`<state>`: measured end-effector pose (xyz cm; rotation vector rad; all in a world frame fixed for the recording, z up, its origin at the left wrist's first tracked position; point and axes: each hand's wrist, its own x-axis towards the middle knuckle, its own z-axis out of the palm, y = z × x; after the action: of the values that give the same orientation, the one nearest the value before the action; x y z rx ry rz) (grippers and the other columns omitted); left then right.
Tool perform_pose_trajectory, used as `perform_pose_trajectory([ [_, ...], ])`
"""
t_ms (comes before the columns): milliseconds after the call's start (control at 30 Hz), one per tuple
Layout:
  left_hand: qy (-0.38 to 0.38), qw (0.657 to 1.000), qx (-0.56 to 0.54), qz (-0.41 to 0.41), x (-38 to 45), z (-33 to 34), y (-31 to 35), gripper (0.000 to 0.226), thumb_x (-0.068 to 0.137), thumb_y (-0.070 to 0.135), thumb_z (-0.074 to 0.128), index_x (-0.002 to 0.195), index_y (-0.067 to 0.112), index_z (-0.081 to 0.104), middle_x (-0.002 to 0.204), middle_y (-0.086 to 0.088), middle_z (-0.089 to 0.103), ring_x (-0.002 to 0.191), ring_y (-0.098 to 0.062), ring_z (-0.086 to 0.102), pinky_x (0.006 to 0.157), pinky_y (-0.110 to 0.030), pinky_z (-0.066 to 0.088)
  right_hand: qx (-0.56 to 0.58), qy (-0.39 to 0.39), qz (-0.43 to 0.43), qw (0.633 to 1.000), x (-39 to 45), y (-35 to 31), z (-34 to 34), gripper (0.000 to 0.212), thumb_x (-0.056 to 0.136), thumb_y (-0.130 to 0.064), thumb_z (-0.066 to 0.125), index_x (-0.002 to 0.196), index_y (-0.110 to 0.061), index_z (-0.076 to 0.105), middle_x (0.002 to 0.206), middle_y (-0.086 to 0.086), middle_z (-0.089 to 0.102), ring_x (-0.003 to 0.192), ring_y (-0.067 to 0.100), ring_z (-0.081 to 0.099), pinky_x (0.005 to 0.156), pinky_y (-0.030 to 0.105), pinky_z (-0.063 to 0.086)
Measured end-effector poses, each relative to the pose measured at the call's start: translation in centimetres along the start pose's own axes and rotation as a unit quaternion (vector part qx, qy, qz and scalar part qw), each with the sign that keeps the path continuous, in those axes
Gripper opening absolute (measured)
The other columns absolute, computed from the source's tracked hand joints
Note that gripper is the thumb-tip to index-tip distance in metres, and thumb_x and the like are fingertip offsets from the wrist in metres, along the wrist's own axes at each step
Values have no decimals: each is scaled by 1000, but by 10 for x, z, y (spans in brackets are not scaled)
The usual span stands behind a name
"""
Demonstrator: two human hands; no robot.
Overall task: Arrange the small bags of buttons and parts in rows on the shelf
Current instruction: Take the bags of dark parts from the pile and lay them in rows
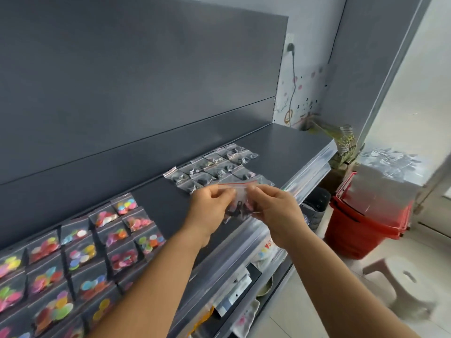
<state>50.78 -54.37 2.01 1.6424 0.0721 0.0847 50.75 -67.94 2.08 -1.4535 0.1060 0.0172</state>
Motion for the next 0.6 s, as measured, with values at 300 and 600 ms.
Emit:
perform_pose_trajectory([
  [300,16,998,49,35,106,42,2,15,87,22,64,73,18,70,71,2,73,69,-15,68,75,-40,58,-16,-1,-3,1000,101,-19,-42,6,84,-15,69,81,-13,74,68,3,70,58,12,62,56,25,51],
  [600,77,996,54,4,159,57,-5,19,86,20,63,69,18,69,68,5,72,69,-14,67,78,-46,57,-110,-22,-25,993,176,-15,-47,9,80,-23,71,72,-22,75,59,-2,65,53,10,50,52,23,45],
])
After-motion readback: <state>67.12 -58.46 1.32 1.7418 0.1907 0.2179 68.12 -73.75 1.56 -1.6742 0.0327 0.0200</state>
